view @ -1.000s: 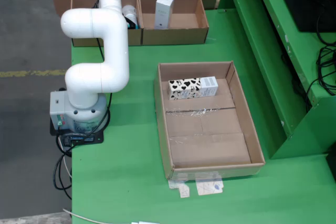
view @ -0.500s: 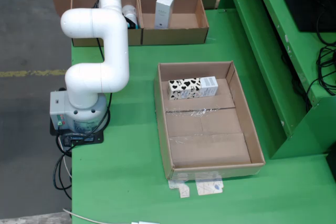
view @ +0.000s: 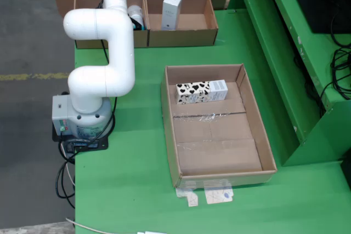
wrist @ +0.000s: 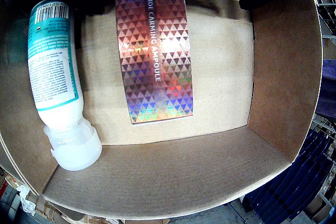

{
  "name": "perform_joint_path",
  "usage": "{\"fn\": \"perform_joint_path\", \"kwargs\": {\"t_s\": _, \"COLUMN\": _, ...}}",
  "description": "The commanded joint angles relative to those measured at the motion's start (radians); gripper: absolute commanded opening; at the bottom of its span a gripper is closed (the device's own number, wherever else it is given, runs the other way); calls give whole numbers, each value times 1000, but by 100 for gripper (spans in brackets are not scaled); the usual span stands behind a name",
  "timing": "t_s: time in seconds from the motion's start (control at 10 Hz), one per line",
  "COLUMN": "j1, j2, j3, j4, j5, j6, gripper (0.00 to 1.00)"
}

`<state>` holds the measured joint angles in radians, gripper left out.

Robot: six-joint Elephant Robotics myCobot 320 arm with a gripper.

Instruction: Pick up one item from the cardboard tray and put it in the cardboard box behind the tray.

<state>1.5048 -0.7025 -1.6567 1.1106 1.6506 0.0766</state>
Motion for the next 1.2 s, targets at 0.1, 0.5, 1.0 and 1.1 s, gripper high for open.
{"fn": "perform_joint_path", "kwargs": {"t_s": 0.1, "j1": -14, "j2": 21, "j3": 16, "j4": 9, "j5": -19, "j6": -7, "gripper": 100}}
{"fn": "perform_joint_path", "kwargs": {"t_s": 0.5, "j1": -2, "j2": 103, "j3": -17, "j4": -27, "j5": -49, "j6": 3, "gripper": 100}}
{"fn": "perform_joint_path", "kwargs": {"t_s": 1.0, "j1": 7, "j2": 421, "j3": 300, "j4": -673, "j5": -186, "j6": -6, "gripper": 100}}
{"fn": "perform_joint_path", "kwargs": {"t_s": 1.1, "j1": -5, "j2": 448, "j3": 365, "j4": -760, "j5": -206, "j6": -5, "gripper": 100}}
